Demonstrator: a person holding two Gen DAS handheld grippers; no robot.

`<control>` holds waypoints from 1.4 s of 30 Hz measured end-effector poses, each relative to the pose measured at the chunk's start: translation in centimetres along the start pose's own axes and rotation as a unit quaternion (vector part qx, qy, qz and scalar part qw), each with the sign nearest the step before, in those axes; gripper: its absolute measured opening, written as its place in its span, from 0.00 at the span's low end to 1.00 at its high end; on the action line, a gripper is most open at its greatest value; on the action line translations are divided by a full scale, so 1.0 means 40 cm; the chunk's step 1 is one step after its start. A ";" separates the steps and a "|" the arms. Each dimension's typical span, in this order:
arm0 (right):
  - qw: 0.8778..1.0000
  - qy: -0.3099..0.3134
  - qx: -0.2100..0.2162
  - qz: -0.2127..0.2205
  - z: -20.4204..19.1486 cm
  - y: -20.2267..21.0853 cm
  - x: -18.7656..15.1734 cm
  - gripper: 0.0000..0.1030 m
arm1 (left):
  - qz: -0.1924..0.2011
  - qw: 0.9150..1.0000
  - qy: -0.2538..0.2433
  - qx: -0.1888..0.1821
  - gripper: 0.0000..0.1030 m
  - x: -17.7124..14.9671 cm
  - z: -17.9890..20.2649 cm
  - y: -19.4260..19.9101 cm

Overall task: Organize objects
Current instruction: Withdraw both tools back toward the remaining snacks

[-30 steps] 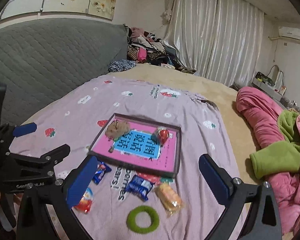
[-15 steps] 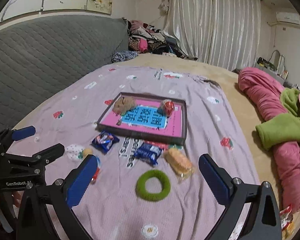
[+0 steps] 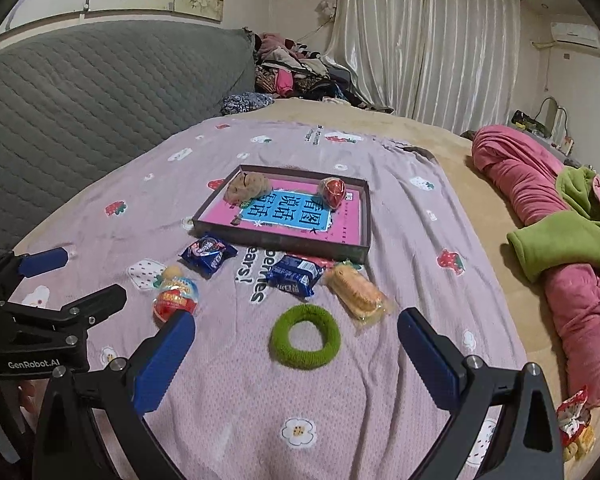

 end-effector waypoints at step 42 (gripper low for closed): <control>0.997 -0.024 -0.018 -0.069 0.058 -0.199 -0.132 0.99 | -0.063 0.998 -0.003 -0.003 1.00 -0.094 0.036 -0.207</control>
Point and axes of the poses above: each gripper's, at about its wrist camera, not at the fingertips, and y roughly against the way its jaws point, z to its right, x to its top, the point moved 4 cm from there along -y, roughly the way its jaws point, and after that the axes turned 3 degrees about x, right-handed, at the moved point
